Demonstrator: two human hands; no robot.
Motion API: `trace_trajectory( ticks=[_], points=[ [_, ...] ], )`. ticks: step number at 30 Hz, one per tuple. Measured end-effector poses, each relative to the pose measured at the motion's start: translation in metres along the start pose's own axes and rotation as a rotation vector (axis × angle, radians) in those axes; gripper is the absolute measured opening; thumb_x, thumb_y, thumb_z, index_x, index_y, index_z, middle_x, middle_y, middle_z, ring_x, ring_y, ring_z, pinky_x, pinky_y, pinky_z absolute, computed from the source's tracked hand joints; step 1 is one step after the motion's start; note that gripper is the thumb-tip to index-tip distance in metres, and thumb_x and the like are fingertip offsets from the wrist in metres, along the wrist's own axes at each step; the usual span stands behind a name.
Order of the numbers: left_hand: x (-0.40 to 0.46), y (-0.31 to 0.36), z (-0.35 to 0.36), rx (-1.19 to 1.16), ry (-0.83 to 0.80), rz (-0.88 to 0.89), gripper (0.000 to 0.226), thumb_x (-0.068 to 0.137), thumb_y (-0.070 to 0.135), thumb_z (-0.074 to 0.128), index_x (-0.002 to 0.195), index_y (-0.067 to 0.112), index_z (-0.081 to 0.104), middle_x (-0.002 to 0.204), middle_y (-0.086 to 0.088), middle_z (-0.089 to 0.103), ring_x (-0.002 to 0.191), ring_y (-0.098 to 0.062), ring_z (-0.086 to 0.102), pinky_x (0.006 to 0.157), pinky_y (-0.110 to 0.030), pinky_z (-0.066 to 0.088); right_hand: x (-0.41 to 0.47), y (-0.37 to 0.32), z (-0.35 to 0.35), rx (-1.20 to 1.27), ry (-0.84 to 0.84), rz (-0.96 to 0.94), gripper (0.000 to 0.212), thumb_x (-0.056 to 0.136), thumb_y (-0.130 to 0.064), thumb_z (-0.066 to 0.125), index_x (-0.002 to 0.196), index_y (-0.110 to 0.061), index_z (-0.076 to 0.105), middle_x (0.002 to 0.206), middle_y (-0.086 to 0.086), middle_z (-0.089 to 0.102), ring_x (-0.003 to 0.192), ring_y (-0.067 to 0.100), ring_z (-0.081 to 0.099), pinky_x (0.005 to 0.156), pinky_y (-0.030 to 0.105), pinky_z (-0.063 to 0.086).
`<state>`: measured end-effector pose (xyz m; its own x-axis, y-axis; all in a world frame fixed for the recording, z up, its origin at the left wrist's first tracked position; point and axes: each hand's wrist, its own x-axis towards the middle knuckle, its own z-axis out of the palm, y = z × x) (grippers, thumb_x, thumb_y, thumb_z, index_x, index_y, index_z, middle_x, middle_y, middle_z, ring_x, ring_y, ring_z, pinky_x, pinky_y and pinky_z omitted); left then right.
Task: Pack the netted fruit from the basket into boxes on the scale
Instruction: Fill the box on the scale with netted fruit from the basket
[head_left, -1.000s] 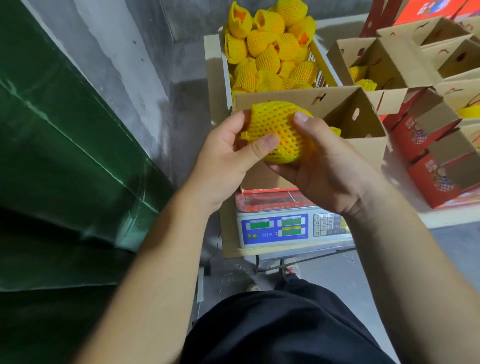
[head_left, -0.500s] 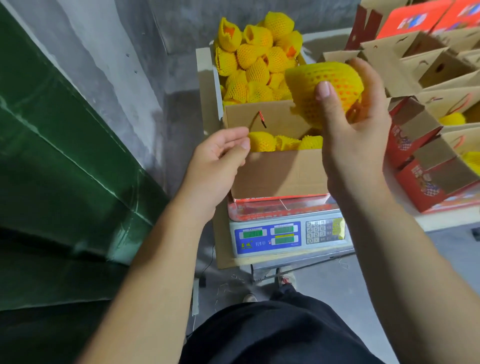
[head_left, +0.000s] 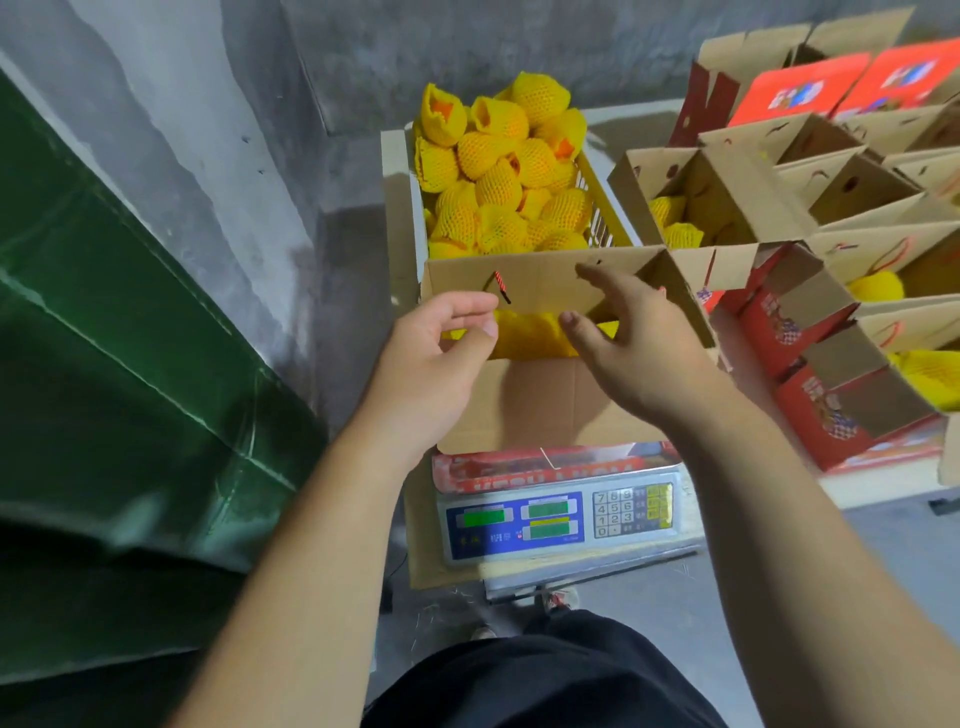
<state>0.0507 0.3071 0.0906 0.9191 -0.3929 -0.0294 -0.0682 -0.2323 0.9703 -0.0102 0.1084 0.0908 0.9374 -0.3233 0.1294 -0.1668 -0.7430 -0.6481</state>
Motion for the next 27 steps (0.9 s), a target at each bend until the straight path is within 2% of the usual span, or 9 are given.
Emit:
trace_trajectory(
  ticks=[7,9,11,13,17,19,23,25,27],
  points=[
    [0.040,0.014,0.022,0.035,-0.017,0.009,0.024,0.105,0.024,0.062,0.126,0.031,0.071,0.117,0.018,0.073,0.108,0.009,0.065,0.097,-0.016,0.051,0.039,0.015,0.007,0.273,-0.040,0.022,0.044,0.101,-0.030,0.065,0.144,-0.023,0.059,0.142,-0.002,0.063,0.128,0.016,0.060,0.107,0.037,0.049],
    [0.060,0.019,0.033,0.005,-0.021,0.000,0.023,0.105,0.019,0.062,0.124,0.028,0.072,0.116,0.016,0.073,0.106,0.009,0.066,0.093,-0.010,0.050,0.058,0.020,0.003,0.711,-0.105,0.204,0.033,0.101,-0.026,0.065,0.134,-0.022,0.067,0.126,0.003,0.072,0.115,0.015,0.068,0.095,0.035,0.054],
    [0.087,0.022,0.043,-0.040,-0.002,-0.019,0.021,0.104,0.015,0.062,0.119,0.028,0.072,0.115,0.011,0.074,0.104,0.002,0.068,0.092,-0.017,0.052,0.084,0.024,-0.005,1.256,-0.177,0.468,0.027,0.101,-0.023,0.063,0.126,-0.016,0.068,0.115,0.011,0.075,0.102,0.022,0.073,0.081,0.035,0.059],
    [0.121,0.022,0.053,0.004,0.024,-0.004,0.019,0.103,0.017,0.064,0.115,0.029,0.073,0.111,0.012,0.074,0.102,0.001,0.068,0.085,-0.022,0.053,0.114,0.033,-0.013,1.508,-0.181,0.615,0.025,0.101,-0.022,0.060,0.123,-0.010,0.064,0.115,0.015,0.074,0.093,0.028,0.073,0.075,0.034,0.062],
    [0.207,0.015,0.075,0.208,0.052,0.034,0.020,0.100,0.019,0.063,0.115,0.029,0.072,0.107,0.017,0.071,0.099,0.004,0.067,0.087,-0.026,0.054,0.186,0.055,-0.021,1.629,-0.182,0.746,0.018,0.101,-0.018,0.056,0.114,-0.009,0.063,0.115,0.019,0.072,0.089,0.030,0.074,0.081,0.032,0.063],
    [0.254,0.006,0.087,0.363,0.003,-0.036,0.026,0.100,0.015,0.059,0.123,0.023,0.069,0.120,0.004,0.072,0.112,-0.011,0.067,0.097,-0.033,0.053,0.225,0.065,-0.018,1.698,-0.203,0.842,0.014,0.101,-0.015,0.052,0.110,-0.008,0.060,0.112,0.019,0.068,0.091,0.031,0.071,0.091,0.035,0.060],
    [0.324,-0.021,0.113,0.908,-0.309,-0.198,0.038,0.102,0.017,0.055,0.139,0.018,0.061,0.140,-0.012,0.064,0.129,-0.034,0.060,0.104,-0.044,0.050,0.285,0.083,0.009,1.726,-0.183,1.103,0.017,0.105,-0.013,0.045,0.096,-0.005,0.057,0.099,0.018,0.057,0.082,0.030,0.059,0.088,0.038,0.055],
    [0.339,-0.035,0.123,1.058,-0.392,-0.314,0.052,0.102,0.020,0.057,0.154,0.017,0.046,0.153,-0.015,0.051,0.139,-0.035,0.052,0.113,-0.044,0.045,0.304,0.090,0.025,1.717,-0.186,1.176,0.023,0.105,-0.016,0.048,0.087,-0.004,0.056,0.098,0.016,0.055,0.086,0.028,0.059,0.094,0.035,0.054],
    [0.348,-0.044,0.128,1.109,-0.344,-0.472,0.072,0.100,0.015,0.059,0.162,0.014,0.022,0.159,-0.019,0.029,0.146,-0.040,0.042,0.119,-0.047,0.039,0.317,0.095,0.037,1.734,-0.207,1.208,0.019,0.103,-0.018,0.051,0.089,-0.006,0.056,0.110,0.016,0.055,0.108,0.033,0.063,0.093,0.035,0.054]
  ],
)
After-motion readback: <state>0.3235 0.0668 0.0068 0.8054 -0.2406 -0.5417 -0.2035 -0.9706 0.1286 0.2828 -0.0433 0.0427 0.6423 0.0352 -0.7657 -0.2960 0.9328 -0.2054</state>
